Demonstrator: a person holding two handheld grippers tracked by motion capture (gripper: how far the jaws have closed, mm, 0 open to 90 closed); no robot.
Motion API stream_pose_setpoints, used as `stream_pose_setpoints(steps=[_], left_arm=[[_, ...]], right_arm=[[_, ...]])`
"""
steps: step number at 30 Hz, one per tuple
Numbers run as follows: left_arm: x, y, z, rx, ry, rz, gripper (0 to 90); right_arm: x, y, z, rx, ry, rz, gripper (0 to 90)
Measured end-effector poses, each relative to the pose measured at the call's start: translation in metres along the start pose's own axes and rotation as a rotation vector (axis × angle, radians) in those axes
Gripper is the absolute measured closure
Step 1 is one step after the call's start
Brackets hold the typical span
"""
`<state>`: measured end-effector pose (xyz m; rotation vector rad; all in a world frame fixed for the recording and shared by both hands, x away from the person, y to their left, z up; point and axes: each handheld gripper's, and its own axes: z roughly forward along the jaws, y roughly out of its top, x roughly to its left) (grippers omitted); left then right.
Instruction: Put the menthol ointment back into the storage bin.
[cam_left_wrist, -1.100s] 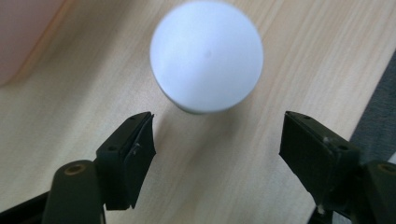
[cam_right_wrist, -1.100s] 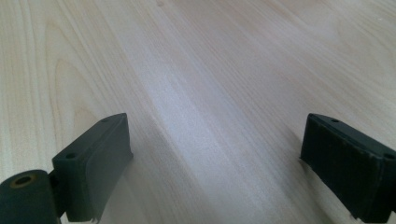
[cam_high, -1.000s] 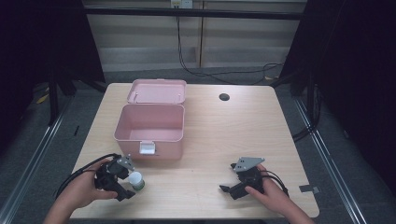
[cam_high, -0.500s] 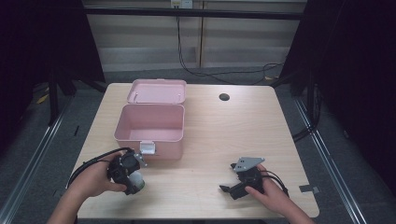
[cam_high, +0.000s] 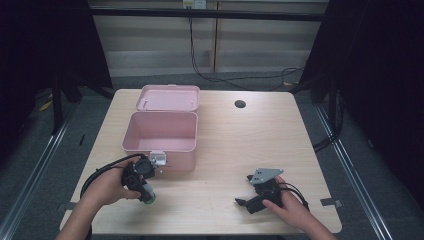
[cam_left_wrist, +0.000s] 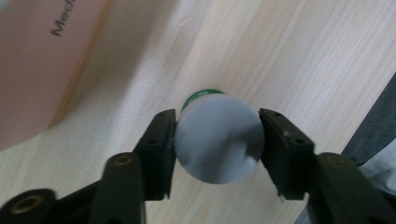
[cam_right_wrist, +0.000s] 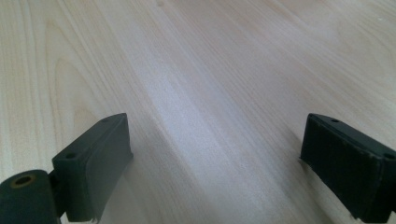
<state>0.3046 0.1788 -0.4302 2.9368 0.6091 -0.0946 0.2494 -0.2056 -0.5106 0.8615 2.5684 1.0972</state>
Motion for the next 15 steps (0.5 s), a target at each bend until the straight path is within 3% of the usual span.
stream_pose_setpoints(steps=[4,5,10,15], left_arm=[[-0.001,0.003,-0.001,0.03,-0.009,0.003,50.1],[-0.003,0.004,0.0,0.038,-0.016,-0.011,50.3],[-0.004,0.008,-0.005,0.043,-0.031,-0.001,50.3],[-0.006,0.01,-0.014,0.044,-0.028,-0.019,50.3]], right_arm=[[0.0,0.0,0.0,0.0,0.0,0.0,8.0],[0.0,0.0,0.0,-0.001,0.0,-0.001,8.0],[0.0,0.0,0.0,0.0,0.0,-0.001,8.0],[0.0,0.0,0.0,0.0,0.0,-0.001,8.0]])
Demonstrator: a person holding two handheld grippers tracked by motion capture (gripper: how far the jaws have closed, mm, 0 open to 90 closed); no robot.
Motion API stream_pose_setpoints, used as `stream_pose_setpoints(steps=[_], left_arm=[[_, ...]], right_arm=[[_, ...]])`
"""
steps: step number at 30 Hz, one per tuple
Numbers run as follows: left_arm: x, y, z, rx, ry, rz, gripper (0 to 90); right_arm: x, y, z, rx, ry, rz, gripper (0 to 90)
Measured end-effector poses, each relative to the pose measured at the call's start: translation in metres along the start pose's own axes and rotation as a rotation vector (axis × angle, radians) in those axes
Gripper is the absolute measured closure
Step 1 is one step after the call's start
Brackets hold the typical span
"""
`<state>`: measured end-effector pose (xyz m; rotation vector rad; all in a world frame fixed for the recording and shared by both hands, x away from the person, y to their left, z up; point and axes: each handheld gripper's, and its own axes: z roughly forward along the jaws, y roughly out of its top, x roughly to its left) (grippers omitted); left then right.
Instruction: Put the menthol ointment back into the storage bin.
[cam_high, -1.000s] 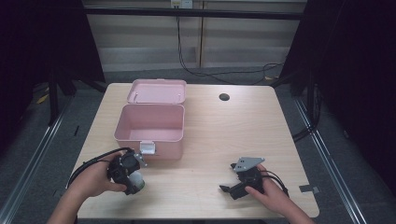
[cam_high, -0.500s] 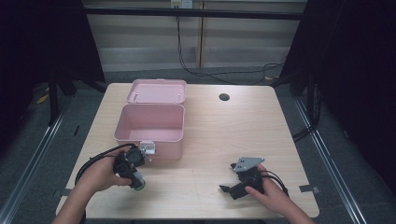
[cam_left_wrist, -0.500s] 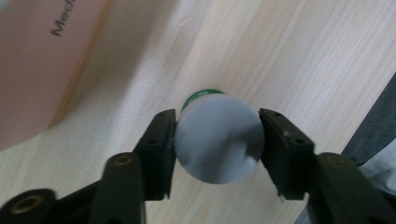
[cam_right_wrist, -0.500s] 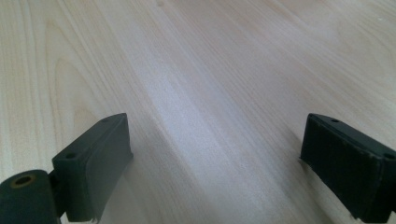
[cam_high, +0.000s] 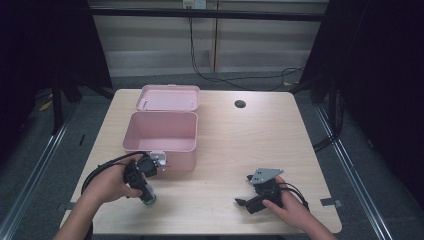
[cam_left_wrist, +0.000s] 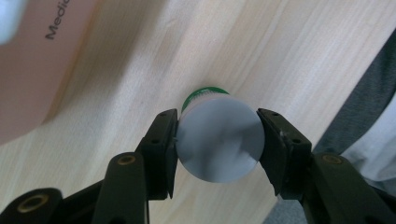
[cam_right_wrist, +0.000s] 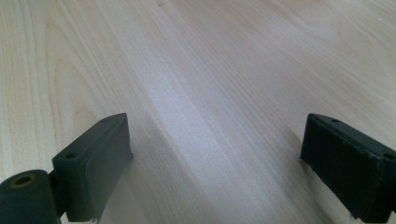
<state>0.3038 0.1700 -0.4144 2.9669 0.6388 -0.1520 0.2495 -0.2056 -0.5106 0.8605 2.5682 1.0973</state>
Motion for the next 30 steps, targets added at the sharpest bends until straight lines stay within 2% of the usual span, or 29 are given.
stream_pose_setpoints(steps=[6,10,13,15,21,30], left_arm=[[0.001,0.001,-0.013,0.001,-0.019,-0.017,50.3],[0.003,0.002,-0.02,0.01,-0.015,-0.019,50.3],[0.004,0.004,-0.03,0.0,-0.017,-0.038,50.3],[0.004,0.005,-0.032,0.001,-0.013,-0.033,50.3],[0.005,0.011,-0.051,-0.004,-0.004,-0.044,50.3],[0.009,0.019,-0.073,-0.003,-0.012,-0.055,50.4]], right_arm=[[0.0,0.0,0.0,0.0,0.0,0.0,8.0],[0.0,0.0,0.0,0.0,0.0,0.0,8.0],[0.0,0.0,0.0,0.0,0.0,0.0,8.0],[0.0,0.0,0.0,0.0,0.0,0.0,7.9],[0.0,0.0,0.0,0.0,0.0,0.001,8.0],[0.0,0.0,0.0,-0.002,-0.001,0.001,8.0]])
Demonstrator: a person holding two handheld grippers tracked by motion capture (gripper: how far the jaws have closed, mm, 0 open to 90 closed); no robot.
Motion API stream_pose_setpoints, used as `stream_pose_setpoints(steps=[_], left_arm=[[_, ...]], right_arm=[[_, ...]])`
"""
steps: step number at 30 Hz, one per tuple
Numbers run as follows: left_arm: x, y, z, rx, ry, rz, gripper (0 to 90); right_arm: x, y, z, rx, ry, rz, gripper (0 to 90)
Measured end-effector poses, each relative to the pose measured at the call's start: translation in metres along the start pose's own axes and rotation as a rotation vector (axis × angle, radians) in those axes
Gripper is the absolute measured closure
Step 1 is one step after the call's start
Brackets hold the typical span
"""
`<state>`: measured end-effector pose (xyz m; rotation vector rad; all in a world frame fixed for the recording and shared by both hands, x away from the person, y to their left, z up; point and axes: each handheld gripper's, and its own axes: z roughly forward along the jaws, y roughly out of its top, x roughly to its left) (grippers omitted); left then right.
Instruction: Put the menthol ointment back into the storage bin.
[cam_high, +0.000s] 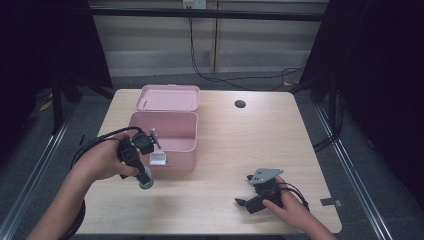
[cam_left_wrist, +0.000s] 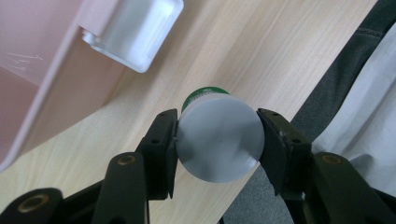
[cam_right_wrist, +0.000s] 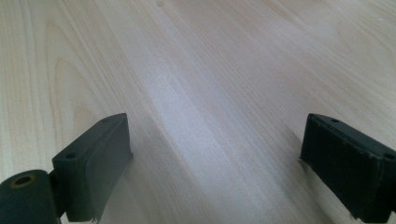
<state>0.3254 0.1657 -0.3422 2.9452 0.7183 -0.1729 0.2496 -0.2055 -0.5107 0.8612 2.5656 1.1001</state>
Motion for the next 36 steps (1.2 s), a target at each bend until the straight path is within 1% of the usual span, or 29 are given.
stream_pose_setpoints(steps=[2,5,6,7,9,10,11,14,16,18,19,20,23,25,27,28,29,32,36], left_arm=[[0.002,0.002,-0.006,-0.004,0.002,0.01,50.4],[0.003,0.003,-0.01,-0.014,-0.001,0.004,50.4],[0.005,0.005,-0.017,-0.011,0.001,-0.001,50.4],[0.005,0.005,-0.019,-0.017,0.005,-0.006,50.4],[0.006,0.006,-0.025,-0.01,0.008,-0.003,50.4],[0.006,0.007,-0.026,-0.021,0.006,-0.021,50.4],[0.007,0.008,-0.029,-0.013,0.009,-0.011,50.4],[0.007,0.01,-0.035,-0.015,0.012,-0.023,50.4],[0.008,0.012,-0.04,-0.01,0.018,-0.011,50.4],[0.008,0.014,-0.045,-0.021,0.021,-0.024,50.4],[0.008,0.014,-0.045,-0.021,0.021,-0.024,50.4],[0.008,0.018,-0.049,-0.028,0.023,-0.02,50.4],[0.008,0.021,-0.052,-0.022,0.017,-0.019,50.4],[0.01,0.026,-0.056,-0.014,0.019,-0.028,50.4],[0.011,0.028,-0.058,-0.011,0.019,-0.028,50.4],[0.013,0.03,-0.06,-0.015,0.021,-0.04,50.4],[0.013,0.03,-0.06,-0.015,0.021,-0.04,50.4],[0.016,0.038,-0.065,-0.024,0.022,-0.046,50.4],[0.017,0.043,-0.068,-0.03,0.03,-0.039,50.4]], right_arm=[[0.0,0.0,0.0,0.001,0.0,0.0,8.0],[0.0,0.0,0.0,0.001,0.0,0.0,8.0],[0.0,0.0,0.0,0.0,0.0,0.0,8.0],[0.0,0.0,0.0,0.0,0.0,-0.001,8.0],[0.0,0.0,0.0,0.0,0.0,-0.001,8.0],[0.0,0.0,0.0,0.0,0.0,-0.001,8.0],[0.0,0.0,0.0,0.0,0.0,-0.001,8.0],[0.0,0.0,0.0,0.001,0.0,0.0,8.0],[0.0,0.0,0.0,0.001,0.0,0.0,8.0],[0.0,0.0,0.0,0.0,0.0,-0.001,8.0],[0.0,0.0,0.0,0.0,0.0,-0.001,8.0],[0.0,0.0,0.0,0.001,0.0,0.0,8.0],[0.0,0.0,0.0,0.001,0.0,0.0,8.0],[0.0,0.0,0.0,0.001,0.0,0.0,8.0],[0.0,0.0,0.0,0.001,0.0,0.0,8.0],[0.0,0.0,0.0,0.0,-0.001,-0.001,8.0],[0.0,0.0,0.0,0.0,-0.001,-0.001,8.0],[0.0,0.0,0.0,0.002,0.0,-0.001,8.0],[0.0,0.0,0.0,0.002,0.001,-0.002,8.0]])
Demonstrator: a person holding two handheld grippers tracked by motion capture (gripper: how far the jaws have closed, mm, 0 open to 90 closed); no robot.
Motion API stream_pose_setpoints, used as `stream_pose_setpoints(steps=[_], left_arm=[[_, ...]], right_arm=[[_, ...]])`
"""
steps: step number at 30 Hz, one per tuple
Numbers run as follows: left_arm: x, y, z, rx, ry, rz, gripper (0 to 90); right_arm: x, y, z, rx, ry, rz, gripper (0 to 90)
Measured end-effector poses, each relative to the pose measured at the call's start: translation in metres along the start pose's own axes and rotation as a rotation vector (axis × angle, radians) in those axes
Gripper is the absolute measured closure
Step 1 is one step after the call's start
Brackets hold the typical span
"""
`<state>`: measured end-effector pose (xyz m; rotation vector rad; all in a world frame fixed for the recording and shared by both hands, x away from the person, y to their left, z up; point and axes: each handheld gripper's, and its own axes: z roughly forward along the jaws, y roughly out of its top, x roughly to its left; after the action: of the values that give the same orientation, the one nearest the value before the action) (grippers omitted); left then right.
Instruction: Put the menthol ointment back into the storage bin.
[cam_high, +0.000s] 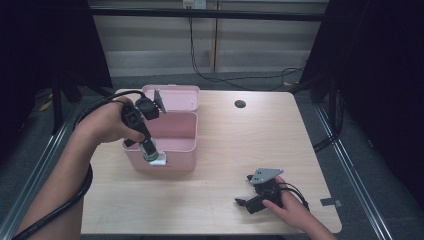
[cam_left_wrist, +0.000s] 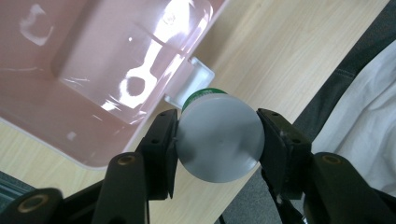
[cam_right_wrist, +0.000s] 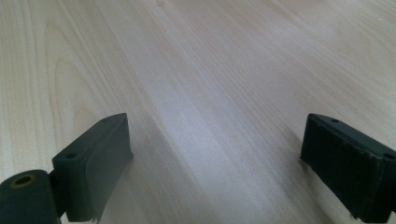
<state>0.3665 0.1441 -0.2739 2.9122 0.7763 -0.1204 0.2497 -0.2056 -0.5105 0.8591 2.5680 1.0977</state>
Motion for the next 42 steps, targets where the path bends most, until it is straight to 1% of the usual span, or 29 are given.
stream_pose_setpoints(steps=[2,4,5,6,7,10,11,12,13,14,16,17,20,23,24,28,30,32,33,38,39,40,42], left_arm=[[0.002,0.006,-0.003,-0.009,0.003,0.003,50.4],[0.003,0.008,-0.004,-0.009,0.005,0.006,50.4],[0.004,0.012,-0.005,-0.014,0.001,-0.005,50.4],[0.004,0.012,-0.005,-0.014,0.001,-0.005,50.4],[0.006,0.015,-0.006,-0.012,0.004,0.003,50.4],[0.008,0.018,-0.008,-0.015,0.002,0.001,50.4],[0.009,0.02,-0.007,-0.023,0.004,-0.006,50.4],[0.012,0.022,-0.007,-0.014,-0.006,-0.002,50.4],[0.012,0.022,-0.007,-0.014,-0.006,-0.002,50.4],[0.013,0.024,-0.007,-0.023,-0.009,-0.009,50.4],[0.017,0.027,-0.006,-0.018,-0.006,-0.007,50.4],[0.017,0.028,-0.005,-0.031,-0.002,-0.023,50.4],[0.021,0.031,-0.005,-0.024,-0.002,-0.014,50.4],[0.024,0.034,-0.004,-0.025,0.001,-0.018,50.4],[0.026,0.037,-0.003,-0.027,0.001,-0.026,50.4],[0.029,0.04,-0.003,-0.028,0.008,-0.031,50.4],[0.03,0.044,-0.003,-0.025,0.007,-0.02,50.4],[0.031,0.046,-0.002,-0.036,0.011,-0.026,50.4],[0.032,0.047,-0.002,-0.029,0.013,-0.019,50.4],[0.035,0.053,0.004,-0.023,0.008,-0.028,50.4],[0.035,0.053,0.004,-0.023,0.008,-0.028,50.4],[0.036,0.055,0.005,-0.017,0.006,-0.019,50.4],[0.037,0.058,0.008,-0.017,0.008,-0.025,50.4]], right_arm=[[0.0,0.0,0.0,0.001,0.0,0.001,8.0],[0.0,0.0,0.0,0.001,0.0,0.001,8.0],[0.0,0.0,0.0,0.001,0.0,0.001,8.0],[0.0,0.0,0.0,0.001,0.0,0.001,8.0],[0.0,0.0,0.0,0.001,0.0,0.001,8.0],[0.0,0.0,0.0,0.0,0.0,0.0,8.0],[0.0,0.0,0.0,0.0,0.0,0.001,8.0],[0.0,0.0,0.0,0.0,0.0,0.0,8.0],[0.0,0.0,0.0,0.0,0.0,0.0,8.0],[0.0,0.0,0.0,0.0,0.0,0.0,8.0],[0.0,0.0,0.0,0.0,0.0,0.001,8.0],[0.0,0.0,0.0,0.001,0.0,0.001,8.0],[0.0,0.0,0.0,0.001,0.0,0.001,8.0],[0.0,0.0,0.0,0.0,0.0,0.001,8.0],[0.0,0.0,0.0,0.001,0.0,0.001,8.0],[0.0,0.0,0.0,0.001,-0.001,0.002,8.0],[0.0,0.0,0.0,0.001,-0.001,0.001,8.0],[0.0,0.0,0.0,0.001,0.0,0.001,8.0],[0.0,0.0,0.0,0.001,0.0,0.001,8.0],[0.0,0.0,0.0,0.001,-0.001,0.001,8.0],[0.0,0.0,0.0,0.001,-0.001,0.001,8.0],[0.0,0.0,0.0,0.0,-0.001,0.0,8.0],[0.0,0.0,0.0,0.001,-0.001,0.001,8.0]])
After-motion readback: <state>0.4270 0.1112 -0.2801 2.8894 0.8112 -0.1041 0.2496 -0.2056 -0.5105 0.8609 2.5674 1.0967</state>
